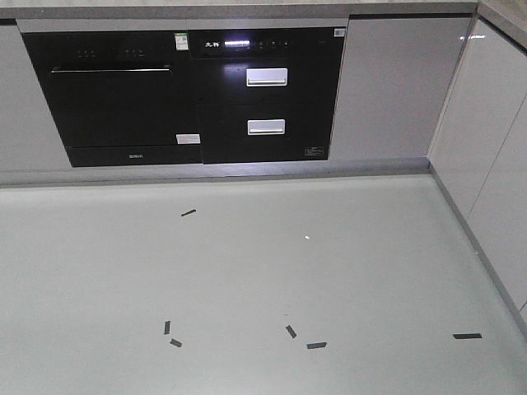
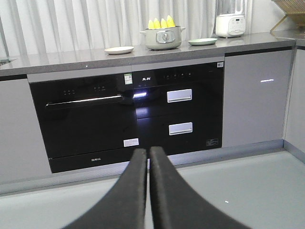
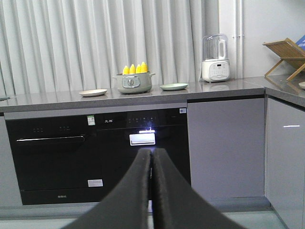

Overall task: Distribute corn equally
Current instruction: 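Drive the base forward to the counter with the pot and plates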

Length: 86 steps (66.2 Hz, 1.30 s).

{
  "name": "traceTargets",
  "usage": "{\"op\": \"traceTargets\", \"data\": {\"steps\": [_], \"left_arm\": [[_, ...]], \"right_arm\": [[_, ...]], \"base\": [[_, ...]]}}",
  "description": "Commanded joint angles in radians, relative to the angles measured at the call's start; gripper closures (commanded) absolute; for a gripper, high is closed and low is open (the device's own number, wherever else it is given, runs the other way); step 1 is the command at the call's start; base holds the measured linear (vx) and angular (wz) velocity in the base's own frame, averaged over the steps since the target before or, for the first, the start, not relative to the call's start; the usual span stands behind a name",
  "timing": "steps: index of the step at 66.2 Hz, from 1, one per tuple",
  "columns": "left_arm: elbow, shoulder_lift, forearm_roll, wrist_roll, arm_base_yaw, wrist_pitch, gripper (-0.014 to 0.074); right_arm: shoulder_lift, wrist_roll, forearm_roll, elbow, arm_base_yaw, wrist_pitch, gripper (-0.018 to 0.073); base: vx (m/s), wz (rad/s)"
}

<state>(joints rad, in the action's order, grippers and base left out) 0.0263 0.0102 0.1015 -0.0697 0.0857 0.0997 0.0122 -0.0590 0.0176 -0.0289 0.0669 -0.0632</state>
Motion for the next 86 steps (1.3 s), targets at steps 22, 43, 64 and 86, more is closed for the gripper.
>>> {"op": "traceTargets", "data": {"steps": [22, 43, 64, 86], "left_arm": [[0.015, 0.017, -0.01, -0.011, 0.002, -0.08, 0.0603], [0.015, 0.017, -0.01, -0.011, 0.002, -0.08, 0.0603], [0.015, 0.017, -0.01, -0.011, 0.002, -0.08, 0.0603], [0.015, 0.017, -0.01, -0.011, 0.002, -0.08, 0.0603]], "right_arm": [[0.001, 0.0, -0.007, -0.008, -0.005, -0.074, 0.057], [0.001, 0.0, -0.007, -0.008, -0.005, -0.074, 0.057], [0.001, 0.0, -0.007, -0.008, -0.005, -0.074, 0.057], [0.001, 0.0, -0.007, -0.008, -0.005, -0.074, 0.057]], "base": [[0.0, 0.0], [0.0, 0.0], [0.0, 0.0], [0.0, 0.01]]}}
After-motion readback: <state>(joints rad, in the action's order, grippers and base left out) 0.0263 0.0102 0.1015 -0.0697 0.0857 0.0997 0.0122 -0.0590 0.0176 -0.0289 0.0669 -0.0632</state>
